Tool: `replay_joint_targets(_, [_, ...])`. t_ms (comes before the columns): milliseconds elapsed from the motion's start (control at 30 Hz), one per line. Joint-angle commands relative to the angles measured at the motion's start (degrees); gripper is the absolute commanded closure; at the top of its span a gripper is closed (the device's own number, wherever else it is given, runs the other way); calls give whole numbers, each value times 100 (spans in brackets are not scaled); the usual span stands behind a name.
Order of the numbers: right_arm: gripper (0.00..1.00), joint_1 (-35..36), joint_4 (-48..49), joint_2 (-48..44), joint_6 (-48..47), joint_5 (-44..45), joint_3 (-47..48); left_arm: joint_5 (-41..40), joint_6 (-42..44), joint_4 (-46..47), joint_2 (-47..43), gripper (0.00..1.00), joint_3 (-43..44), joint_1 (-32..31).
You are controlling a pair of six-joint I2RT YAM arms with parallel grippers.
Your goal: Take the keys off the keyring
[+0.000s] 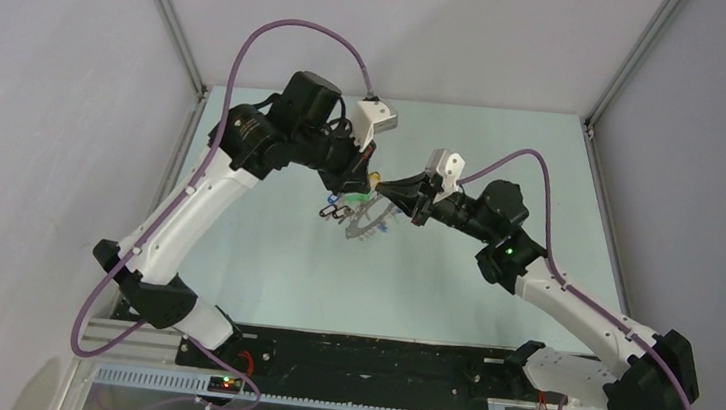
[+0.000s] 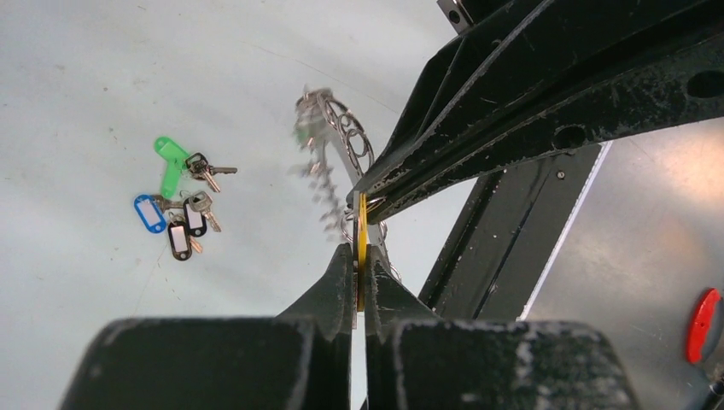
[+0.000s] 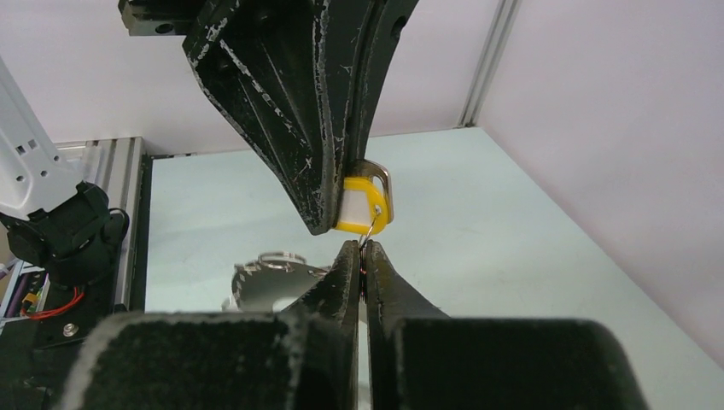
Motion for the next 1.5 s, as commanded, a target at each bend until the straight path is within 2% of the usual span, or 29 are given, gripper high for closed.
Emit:
replay_joint_targets(0, [100, -98, -302, -207, -75, 47, 243, -136, -40, 186, -284, 100, 250, 66])
replay_joint_targets(533, [100, -601, -494, -423, 334, -449, 248, -250, 87, 118, -547, 100, -37, 487])
replay_joint_targets(867, [100, -1085, 464, -447, 1368, -979, 125, -195, 181, 132, -493, 100, -537, 540])
replay_joint_targets(1033, [100, -1112, 1232, -269, 2124, -908, 108, 141, 181, 247, -293, 100, -748, 350])
replay_joint_targets(1200, [100, -828, 2017, 120, 2460, -708, 106, 145, 130, 365, 65, 100, -471, 38])
replay_joint_targets(1333, [100, -734, 2083, 223, 2607, -340, 99, 236, 100, 450, 212, 100, -379, 11])
replay_joint_targets(1467, [100, -767, 2064, 144, 2658, 38, -3, 383, 33, 626, 221, 100, -642, -7])
